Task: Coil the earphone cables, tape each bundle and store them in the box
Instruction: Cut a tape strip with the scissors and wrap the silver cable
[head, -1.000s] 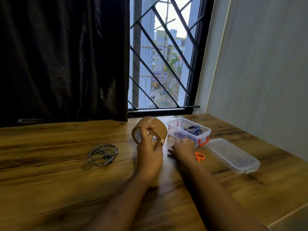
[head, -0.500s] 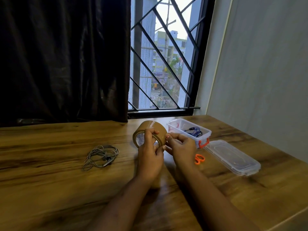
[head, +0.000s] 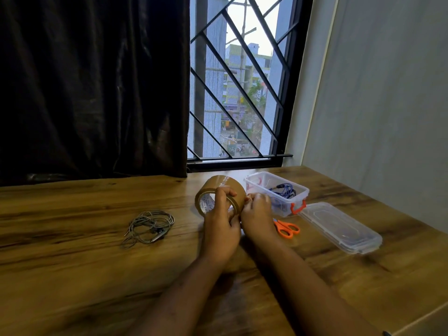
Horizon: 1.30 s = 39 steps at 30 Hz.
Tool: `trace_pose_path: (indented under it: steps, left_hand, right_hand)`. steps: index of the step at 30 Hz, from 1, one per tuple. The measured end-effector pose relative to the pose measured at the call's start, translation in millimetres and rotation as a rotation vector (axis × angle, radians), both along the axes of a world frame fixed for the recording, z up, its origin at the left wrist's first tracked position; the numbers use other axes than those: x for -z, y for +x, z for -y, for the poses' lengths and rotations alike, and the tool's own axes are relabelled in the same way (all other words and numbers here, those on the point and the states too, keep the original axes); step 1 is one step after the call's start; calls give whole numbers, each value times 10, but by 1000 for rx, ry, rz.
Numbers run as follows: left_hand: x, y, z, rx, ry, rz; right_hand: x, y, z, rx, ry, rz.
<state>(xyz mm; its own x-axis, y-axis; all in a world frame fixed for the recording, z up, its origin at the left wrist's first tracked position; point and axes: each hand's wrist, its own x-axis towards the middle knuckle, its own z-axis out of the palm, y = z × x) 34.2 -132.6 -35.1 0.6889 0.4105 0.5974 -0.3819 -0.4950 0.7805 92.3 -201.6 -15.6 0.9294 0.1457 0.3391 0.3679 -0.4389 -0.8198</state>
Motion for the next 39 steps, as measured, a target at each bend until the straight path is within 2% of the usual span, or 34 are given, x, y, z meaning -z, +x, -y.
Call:
trace_pose_path:
  steps: [5,15,17,22,27,31,34,39]
  left_hand:
    - [6,15,10,-19,40,28]
    - [11,24,5,-17,-5,21]
    - [5,25,5,-20,-38,18]
    - [10,35,0,-4,-67,4]
    - [3,19,5,3,-64,-17]
    - [1,16,6,2,-28,-21]
    - [15,23,2,10,-38,-29]
    - [-21,-8,18,-23,0,-11]
  right_hand:
    - [-7,12,-31,0,9,-52]
    - [0,5,-4,9,54,-55]
    - [21,34,2,-3,132,-79]
    - [14,-17,67,-71,509,-245]
    - [25,-79,123,-65,538,-181]
    - [2,-79,136,-76,622,-263]
    - [-19,-71,125,-71,559,-226]
    - [39,18,42,-9,238,-49]
